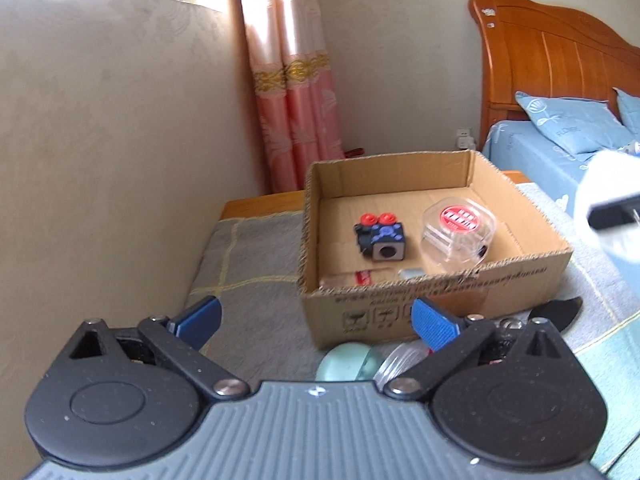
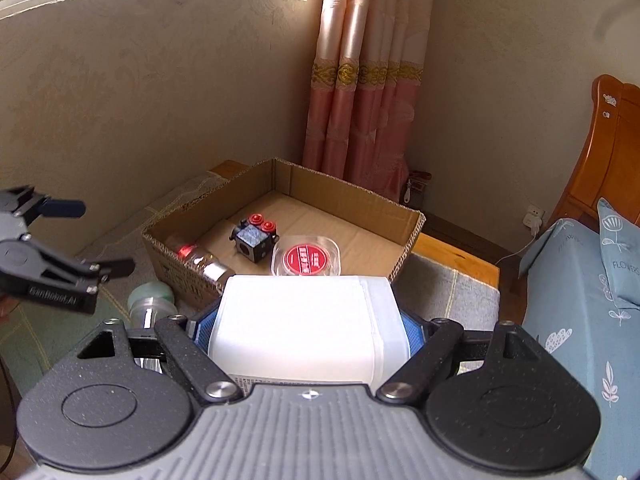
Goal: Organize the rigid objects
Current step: 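Lower the toy block and white bottle into the box and open both tools, then move right tool to the grey cat figurine while left tool approaches the clear jar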
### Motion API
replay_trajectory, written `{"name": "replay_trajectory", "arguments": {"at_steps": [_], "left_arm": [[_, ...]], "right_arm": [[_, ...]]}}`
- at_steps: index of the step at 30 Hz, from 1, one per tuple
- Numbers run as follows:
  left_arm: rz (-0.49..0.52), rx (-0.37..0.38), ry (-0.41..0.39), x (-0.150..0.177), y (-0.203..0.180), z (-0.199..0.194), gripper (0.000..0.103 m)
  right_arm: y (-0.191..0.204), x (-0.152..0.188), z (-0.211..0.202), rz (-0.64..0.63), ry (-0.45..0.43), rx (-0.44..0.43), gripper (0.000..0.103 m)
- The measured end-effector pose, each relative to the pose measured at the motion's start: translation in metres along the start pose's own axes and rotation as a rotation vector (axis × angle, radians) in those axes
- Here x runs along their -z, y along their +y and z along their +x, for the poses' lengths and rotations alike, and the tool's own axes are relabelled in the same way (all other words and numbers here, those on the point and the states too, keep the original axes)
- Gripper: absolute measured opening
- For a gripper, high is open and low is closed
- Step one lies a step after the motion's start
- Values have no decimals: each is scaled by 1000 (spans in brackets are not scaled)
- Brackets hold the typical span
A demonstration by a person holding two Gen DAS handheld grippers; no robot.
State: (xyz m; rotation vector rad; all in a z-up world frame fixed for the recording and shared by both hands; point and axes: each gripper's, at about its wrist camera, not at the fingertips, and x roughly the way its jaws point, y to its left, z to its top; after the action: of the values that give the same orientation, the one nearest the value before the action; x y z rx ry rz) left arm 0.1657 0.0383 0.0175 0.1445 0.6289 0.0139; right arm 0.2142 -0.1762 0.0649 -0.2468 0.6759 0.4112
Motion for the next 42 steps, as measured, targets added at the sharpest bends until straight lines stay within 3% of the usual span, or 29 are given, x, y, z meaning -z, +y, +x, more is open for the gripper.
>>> {"name": "replay_trajectory", "arguments": {"at_steps": [12,20,22,23,35,42], "left_arm": [[-72,-62,31,24,27,-12,101],[-94,-78,42,28,31,-12,101],[-94,-72,42,29,30,-12,101],[-95,-67,43,28,29,-11,101],[-81,-40,25,27,19,-22,101],[-83,-40,8,31,18,-37,101]], "right_arm": [[-23,-75,107,57,73,-2,87],[-31,-99,163,121,123,16,87],[-31,-97,165,123,128,35,102],[-30,-96,163,118,123,36,103],[-8,-76,114,64,92,-6,103],[8,-50,81,100,87,-33,103]]}}
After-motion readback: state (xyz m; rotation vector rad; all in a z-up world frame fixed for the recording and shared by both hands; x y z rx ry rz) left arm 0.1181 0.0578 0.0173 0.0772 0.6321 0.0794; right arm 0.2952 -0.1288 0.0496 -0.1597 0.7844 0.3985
